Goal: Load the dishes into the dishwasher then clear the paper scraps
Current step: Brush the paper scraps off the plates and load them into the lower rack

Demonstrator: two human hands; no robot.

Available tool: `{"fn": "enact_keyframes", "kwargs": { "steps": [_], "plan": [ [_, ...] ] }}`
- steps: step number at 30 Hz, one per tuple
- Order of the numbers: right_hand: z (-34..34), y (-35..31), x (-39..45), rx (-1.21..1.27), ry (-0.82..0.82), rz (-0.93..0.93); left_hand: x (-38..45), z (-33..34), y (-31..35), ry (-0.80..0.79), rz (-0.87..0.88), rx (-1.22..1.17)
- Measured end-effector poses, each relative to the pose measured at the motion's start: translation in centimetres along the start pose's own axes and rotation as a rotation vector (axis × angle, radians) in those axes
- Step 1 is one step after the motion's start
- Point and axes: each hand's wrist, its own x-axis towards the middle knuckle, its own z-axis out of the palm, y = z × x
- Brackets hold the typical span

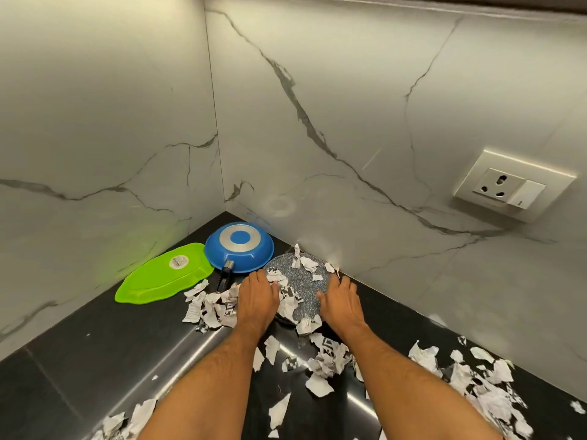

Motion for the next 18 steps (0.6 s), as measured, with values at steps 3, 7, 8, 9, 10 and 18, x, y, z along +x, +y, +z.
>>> {"fn": "enact_keyframes", "kwargs": {
  "steps": [3,7,8,9,10,18],
  "plan": [
    [0.6,0.0,0.9,0.101,-0.038,0.115,0.9,0.4,0.2,-0.032,-0.043,-0.022],
    [1.2,-0.3,1.9,0.210,-0.009,0.194,1.8,0.2,0.8,-0.039,-0.131,-0.037],
    [1.1,-0.3,2.0,0.254,0.006,0.219,2.1,0.1,0.9,-0.049,-0.172,-0.087],
    [1.1,-0.2,2.0,0.298,0.019,0.242,2.3,0.1,0.9,-0.057,-0.230,-0.155],
    [1.1,-0.1,2.0,0.338,0.031,0.261,2.7,0.1,0.8,-0.054,-0.299,-0.232],
    [0.2,0.8,0.9,0.487,0.112,0.269,2.3,-0.7,0.4,0.013,-0.381,-0.402]
  ]
}}
